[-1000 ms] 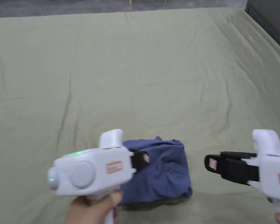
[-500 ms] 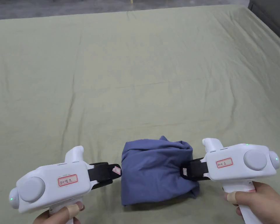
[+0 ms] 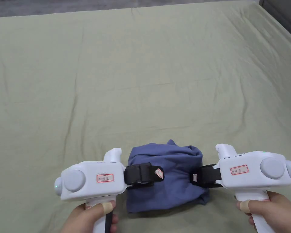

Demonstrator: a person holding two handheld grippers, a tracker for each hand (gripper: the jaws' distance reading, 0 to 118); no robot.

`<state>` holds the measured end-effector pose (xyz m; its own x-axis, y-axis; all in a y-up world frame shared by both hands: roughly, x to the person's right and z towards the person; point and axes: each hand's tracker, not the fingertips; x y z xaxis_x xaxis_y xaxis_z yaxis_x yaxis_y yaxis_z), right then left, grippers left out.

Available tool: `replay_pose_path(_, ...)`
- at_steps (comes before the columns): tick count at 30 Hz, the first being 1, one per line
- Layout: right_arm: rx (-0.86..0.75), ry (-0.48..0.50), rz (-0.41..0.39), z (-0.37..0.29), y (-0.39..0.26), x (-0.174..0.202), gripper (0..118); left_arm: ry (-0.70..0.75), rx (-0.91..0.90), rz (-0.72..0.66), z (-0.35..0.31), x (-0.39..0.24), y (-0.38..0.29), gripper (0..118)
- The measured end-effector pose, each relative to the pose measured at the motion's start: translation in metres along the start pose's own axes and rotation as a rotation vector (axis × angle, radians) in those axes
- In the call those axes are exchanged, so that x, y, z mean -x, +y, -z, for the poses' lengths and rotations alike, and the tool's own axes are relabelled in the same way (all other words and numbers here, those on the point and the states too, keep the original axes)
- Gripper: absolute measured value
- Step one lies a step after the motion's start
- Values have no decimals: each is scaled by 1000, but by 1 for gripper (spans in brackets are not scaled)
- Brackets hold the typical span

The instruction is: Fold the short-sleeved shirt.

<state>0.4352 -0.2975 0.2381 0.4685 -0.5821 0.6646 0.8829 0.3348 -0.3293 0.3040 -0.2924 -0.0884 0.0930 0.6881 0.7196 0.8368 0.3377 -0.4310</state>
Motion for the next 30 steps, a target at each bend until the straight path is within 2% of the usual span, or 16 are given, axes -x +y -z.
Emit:
replay_pose_path(1, -4, 3, 10, 0, -1, -2, 2, 16, -10, 19, 1, -4, 0, 103)
replay_pose_path(2, -7, 4, 20, 0, -2, -3, 2, 54, -21, 43, 0, -7, 0, 103)
replay_pose_path(3, -12, 5, 31, 0, -3, -3, 2, 107, -43, 78, -3, -9, 2, 50)
replay_pose_path(4, -15, 25, 47, -1, -3, -3, 2, 55, -19, 47, -5, -8, 4, 38)
replay_pose_path(5, -17, 7, 46, -1, -4, -1, 2, 12, 0, 12, -7, -6, 5, 38)
replay_pose_path(6, -22, -4, 33, -3, -4, 6, 2, 28, -2, 20, -10, -6, 8, 38)
replay_pose_path(9, -60, -71, -79, -10, -5, 39, 2, 36, 4, 33, -26, -3, 14, 38)
replay_pose_path(11, -104, -91, -124, -13, -5, 68, 2, 19, -3, 15, -44, 6, 19, 38)
replay_pose_path(13, -151, -90, -168, -13, -2, 104, 2, 12, -11, -4, -67, 22, 24, 38)
replay_pose_path(16, -212, -132, -258, -8, 2, 159, 2, 89, -17, 5, -103, 48, 28, 38)
replay_pose_path(18, -260, -174, -320, -5, 1, 197, 2, 110, -24, -44, -129, 73, 28, 38)
replay_pose_path(25, -450, -227, -454, -5, -18, 321, 2, 252, -75, -99, -227, 152, 25, 38)
replay_pose_path(30, -510, -180, -583, 6, -31, 398, 2, 345, -141, -170, -289, 202, 11, 38)
